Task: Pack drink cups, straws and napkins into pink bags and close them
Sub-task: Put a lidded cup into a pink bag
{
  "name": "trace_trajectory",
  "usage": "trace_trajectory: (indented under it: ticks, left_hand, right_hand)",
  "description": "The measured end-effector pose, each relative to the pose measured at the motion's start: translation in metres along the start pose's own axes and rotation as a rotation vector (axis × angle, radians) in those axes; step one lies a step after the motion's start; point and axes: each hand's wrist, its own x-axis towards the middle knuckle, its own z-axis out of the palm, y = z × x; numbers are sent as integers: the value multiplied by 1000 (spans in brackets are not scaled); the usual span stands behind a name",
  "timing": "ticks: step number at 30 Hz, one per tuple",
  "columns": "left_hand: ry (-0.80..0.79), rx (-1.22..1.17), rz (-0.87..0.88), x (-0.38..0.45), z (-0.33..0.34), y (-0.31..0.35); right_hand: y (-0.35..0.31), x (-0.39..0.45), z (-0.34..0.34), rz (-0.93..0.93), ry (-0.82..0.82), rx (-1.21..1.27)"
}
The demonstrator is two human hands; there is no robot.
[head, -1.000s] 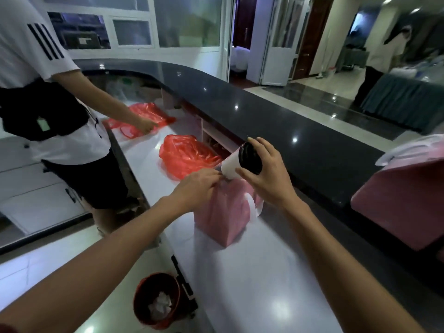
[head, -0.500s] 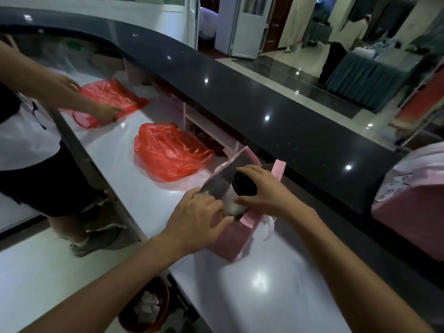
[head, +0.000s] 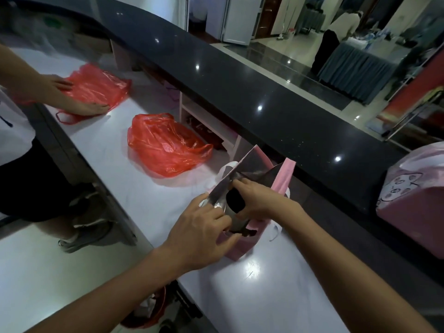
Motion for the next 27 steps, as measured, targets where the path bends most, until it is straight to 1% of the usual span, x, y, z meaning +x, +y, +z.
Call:
trace_trajectory:
  ticks: [3,7,13,19,23,27]
  left_hand:
    - [20,-14,25,0,1,-1]
    - [35,-23,35,2,1,-2]
    - [27,-42,54,3,1,-6]
    - [-1,-52,72,1,2,-11]
    - [25,-74,73,1,2,-13]
    - [16,-77,74,-1,2,-13]
  right_hand:
    - [-5,9,11,-2,-17,-71]
    - [-7,11,19,-18,30,-101]
    - [-7,6,20,-23,48,-67]
    - [-11,0,21,-60,48,20]
    - [-11,1,30,-44,62,-26]
    - [-11,3,34,-30,78,-67]
